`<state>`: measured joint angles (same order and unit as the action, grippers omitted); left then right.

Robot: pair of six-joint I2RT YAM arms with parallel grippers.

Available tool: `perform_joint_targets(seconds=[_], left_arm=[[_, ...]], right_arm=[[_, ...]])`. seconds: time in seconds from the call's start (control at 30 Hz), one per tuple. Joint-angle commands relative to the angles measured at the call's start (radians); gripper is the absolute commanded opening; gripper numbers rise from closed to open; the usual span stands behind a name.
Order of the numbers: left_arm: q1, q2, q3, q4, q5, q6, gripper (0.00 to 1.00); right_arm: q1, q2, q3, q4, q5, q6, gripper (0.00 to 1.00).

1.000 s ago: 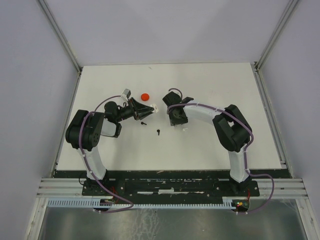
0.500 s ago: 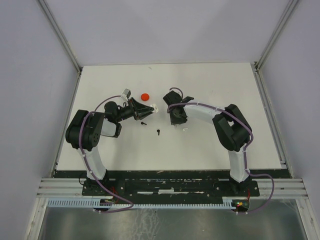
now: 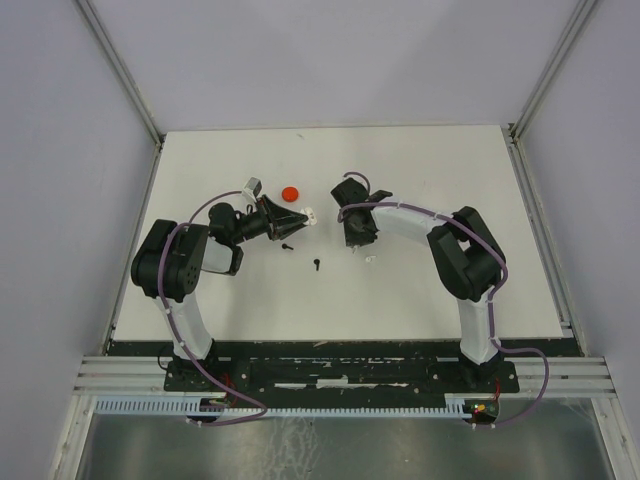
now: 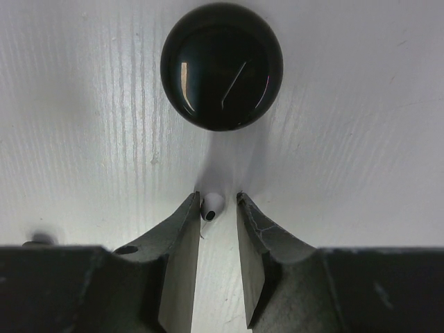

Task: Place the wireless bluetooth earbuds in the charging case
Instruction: Pick up the earbud from the center of the board.

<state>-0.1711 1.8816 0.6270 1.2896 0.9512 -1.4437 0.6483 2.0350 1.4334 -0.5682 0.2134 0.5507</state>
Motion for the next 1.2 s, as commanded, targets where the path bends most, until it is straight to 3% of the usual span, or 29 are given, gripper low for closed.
perform_joint_targets(seconds=[0.0, 0.67, 0.83, 0.97, 1.17], left_arm=[[0.005, -0.036, 0.003, 0.054, 0.017, -0.022, 0.17], [0.004, -0.038, 0.002, 0.054, 0.021, -0.021, 0.17], [0.005, -0.036, 0.0, 0.055, 0.02, -0.021, 0.17], [0.005, -0.037, 0.002, 0.053, 0.018, -0.021, 0.17], [-0.003, -0.052, 0.005, 0.028, 0.005, -0.02, 0.17]], right_arm=[[-0.004, 0.026, 0.014, -0.013, -0.014, -0.025, 0.35], [-0.01, 0.068, 0.069, -0.098, -0.04, -0.033, 0.31], [-0.011, 0.065, 0.067, -0.1, -0.042, -0.034, 0.23], [-0.012, 0.031, 0.051, -0.058, -0.028, -0.049, 0.09], [-0.011, -0.207, -0.113, 0.228, 0.027, -0.168, 0.01]])
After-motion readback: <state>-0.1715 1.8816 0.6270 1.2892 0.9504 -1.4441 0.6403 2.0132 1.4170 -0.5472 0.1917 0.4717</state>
